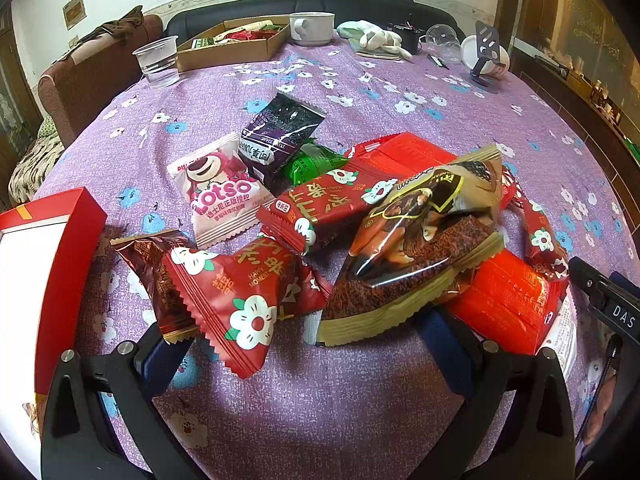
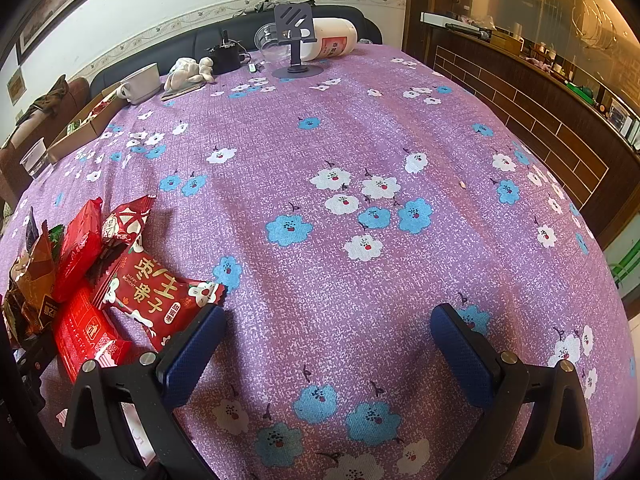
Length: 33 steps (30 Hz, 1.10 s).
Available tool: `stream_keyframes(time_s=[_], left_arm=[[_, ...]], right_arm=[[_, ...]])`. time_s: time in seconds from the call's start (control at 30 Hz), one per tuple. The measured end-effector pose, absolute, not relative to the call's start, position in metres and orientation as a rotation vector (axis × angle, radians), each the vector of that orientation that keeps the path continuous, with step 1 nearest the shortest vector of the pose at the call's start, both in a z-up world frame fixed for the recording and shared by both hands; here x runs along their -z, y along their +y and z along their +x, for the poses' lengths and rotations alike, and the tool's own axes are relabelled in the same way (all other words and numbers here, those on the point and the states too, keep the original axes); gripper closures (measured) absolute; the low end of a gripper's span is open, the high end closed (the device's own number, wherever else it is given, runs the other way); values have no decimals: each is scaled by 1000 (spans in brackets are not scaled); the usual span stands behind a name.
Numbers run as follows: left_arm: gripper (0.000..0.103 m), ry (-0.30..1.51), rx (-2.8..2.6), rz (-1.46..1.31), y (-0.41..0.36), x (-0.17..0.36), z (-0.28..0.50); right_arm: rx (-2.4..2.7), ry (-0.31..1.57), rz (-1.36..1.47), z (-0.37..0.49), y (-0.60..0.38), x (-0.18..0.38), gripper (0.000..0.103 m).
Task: Organize snacks
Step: 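Move both grippers toward the snack pile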
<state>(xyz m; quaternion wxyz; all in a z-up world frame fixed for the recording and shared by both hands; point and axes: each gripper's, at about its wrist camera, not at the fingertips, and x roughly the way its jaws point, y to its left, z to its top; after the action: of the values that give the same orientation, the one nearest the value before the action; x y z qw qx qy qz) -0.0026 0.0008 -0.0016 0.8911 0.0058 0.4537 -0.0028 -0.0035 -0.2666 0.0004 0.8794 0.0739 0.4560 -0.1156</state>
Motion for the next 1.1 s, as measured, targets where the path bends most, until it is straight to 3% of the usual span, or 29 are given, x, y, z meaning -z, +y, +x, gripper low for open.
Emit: stream_keyframes(time_s=[0.33, 0.47, 0.73, 1.0, 1.1], left_arm=[[0, 942, 5, 10, 1, 2, -3], [0, 972, 8, 31, 6, -4, -7], [0, 727, 91, 114, 31, -58, -82], [0, 817, 81, 88, 62, -47, -94], [0, 823, 71, 104, 65, -45, -95]], right_arm=[[182, 977, 152, -5, -271, -3, 2], [77, 872, 258, -34, -277, -21, 6], [-183, 883, 144, -66, -224, -41, 6], [-205, 954, 66, -61, -175, -26, 7], [-191, 986, 41, -58, -169, -19, 13]])
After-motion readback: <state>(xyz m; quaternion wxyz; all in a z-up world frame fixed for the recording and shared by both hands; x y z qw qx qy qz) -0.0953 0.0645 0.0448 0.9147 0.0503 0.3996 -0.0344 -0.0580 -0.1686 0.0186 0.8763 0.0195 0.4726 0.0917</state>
